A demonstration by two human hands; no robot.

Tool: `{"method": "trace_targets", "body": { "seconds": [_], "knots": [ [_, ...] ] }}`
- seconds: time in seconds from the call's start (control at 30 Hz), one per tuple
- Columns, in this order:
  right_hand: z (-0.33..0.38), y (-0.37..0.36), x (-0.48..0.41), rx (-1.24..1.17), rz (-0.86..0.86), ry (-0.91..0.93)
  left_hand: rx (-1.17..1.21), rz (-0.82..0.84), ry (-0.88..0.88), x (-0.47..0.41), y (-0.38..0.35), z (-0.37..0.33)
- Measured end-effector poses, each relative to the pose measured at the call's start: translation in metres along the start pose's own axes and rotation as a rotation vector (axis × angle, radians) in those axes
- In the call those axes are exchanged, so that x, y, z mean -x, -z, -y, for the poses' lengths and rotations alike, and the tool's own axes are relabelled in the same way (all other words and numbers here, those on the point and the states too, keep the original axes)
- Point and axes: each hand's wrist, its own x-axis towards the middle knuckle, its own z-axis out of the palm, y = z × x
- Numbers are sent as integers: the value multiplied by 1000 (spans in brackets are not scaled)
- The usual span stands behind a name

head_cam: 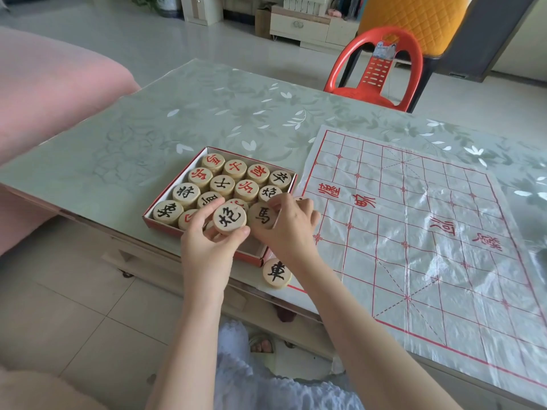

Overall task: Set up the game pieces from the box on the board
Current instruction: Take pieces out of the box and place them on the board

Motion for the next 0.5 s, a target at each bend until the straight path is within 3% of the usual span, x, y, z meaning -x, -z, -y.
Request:
{"method": "trace_targets", "body": {
  "seconds": [0.1, 0.2, 0.37, 0.5],
  "knots": [
    [-4, 31, 9, -348, -86, -87, -12, 15, -10, -2, 1, 3],
    [-22, 66, 27, -457, -54, -161, -66, 59, -18, -2, 1, 5],
    [-47, 83, 76, -102, 176, -123, -149, 160, -45, 0, -8, 4],
    [-47, 73, 95, 87, 200, -34, -228, 228, -74, 5, -16, 3]
  ]
}}
